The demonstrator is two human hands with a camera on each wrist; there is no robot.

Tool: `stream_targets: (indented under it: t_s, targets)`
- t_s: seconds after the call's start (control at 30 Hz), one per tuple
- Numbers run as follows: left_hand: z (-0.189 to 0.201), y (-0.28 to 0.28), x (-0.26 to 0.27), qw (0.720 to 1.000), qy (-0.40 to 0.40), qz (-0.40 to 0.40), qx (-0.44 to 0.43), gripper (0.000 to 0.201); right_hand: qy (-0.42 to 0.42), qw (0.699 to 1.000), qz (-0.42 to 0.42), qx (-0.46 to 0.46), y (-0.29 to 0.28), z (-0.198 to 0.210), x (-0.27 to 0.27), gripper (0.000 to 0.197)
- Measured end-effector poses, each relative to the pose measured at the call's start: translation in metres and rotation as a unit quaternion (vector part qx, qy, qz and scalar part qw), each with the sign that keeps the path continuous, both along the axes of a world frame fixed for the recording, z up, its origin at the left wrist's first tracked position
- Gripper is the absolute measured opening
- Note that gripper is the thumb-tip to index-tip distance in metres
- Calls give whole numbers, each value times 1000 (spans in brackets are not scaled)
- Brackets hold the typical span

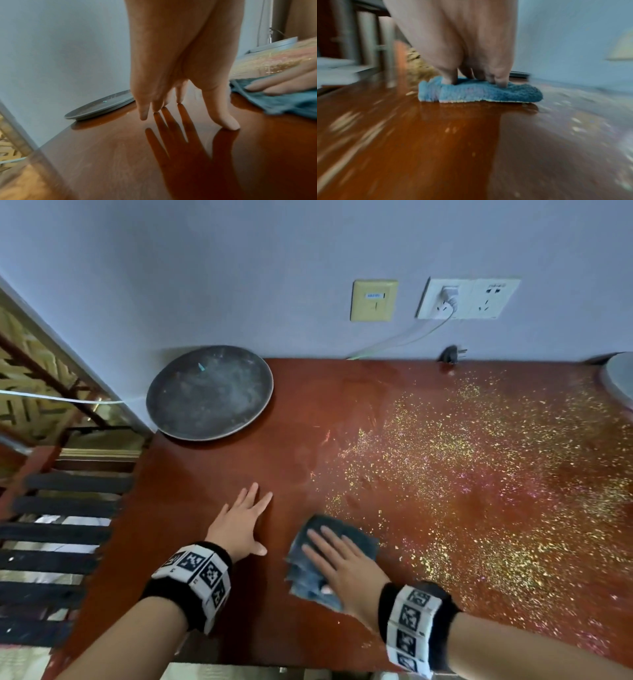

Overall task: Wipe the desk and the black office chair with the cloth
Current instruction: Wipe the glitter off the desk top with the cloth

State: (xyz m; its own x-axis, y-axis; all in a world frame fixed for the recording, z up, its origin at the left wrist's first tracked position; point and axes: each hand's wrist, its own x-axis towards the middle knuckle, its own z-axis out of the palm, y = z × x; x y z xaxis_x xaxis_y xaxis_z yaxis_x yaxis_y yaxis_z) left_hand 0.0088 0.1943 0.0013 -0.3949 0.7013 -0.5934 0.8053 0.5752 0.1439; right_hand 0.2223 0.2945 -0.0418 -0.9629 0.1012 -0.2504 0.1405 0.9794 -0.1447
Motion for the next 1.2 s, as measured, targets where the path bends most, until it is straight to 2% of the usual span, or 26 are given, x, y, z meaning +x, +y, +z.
stream_targets:
  t_s: [0.13,0.2,0.23,0.3,0.33,0.37,0.43,0.5,0.57,0.67,0.73,0.83,0.9,0.97,1.1,1.2]
  targets:
    - [-2,5,-7,1000,-31,7,1,114,-13,989,-145,-8,53,4,1,112]
    - [-2,8,-7,999,-38,14,2,117,-3,985,-172,-2,58,1,1,116]
    - [-2,9,-7,999,-39,18,2,117,3,988,-153,1,50,-1,-2,109]
    - [-2,11,-7,999,-33,20,0,118,0,998,-63,12,22,-3,-14,78]
    - [-2,13,-7,999,-28,17,-6,118,-4,1000,-20,11,6,-4,-21,68]
    - [-2,13,-7,1000,-23,14,-13,118,-8,1000,2,-4,-6,-1,-29,67]
    - [-3,14,-8,1000,-17,13,-22,119,-2,999,-3,-41,0,7,-43,71]
    - [-3,14,-8,999,-17,24,-25,119,-48,997,-36,-51,38,11,-48,71]
    - [-2,13,-5,999,-14,31,-29,118,-90,991,-98,-32,84,19,-48,70]
    - [-1,15,-1,998,-11,48,-29,118,-134,983,-124,-16,126,24,-44,68]
    - [2,19,-1,999,8,38,-35,115,-146,986,-77,-11,117,20,-44,66]
    - [6,29,-3,998,38,40,-2,102,-53,997,49,7,68,16,-52,69]
    - [9,37,-6,997,44,56,24,102,-88,989,108,-44,51,14,-68,64]
    - [11,45,-9,996,29,79,35,109,-135,986,71,-69,64,18,-88,62]
    - [14,45,-16,989,-28,114,87,117,-120,987,-91,-56,143,23,-102,63]
    - [15,49,-13,983,-49,122,130,114,-132,980,-140,-40,167,25,-98,62]
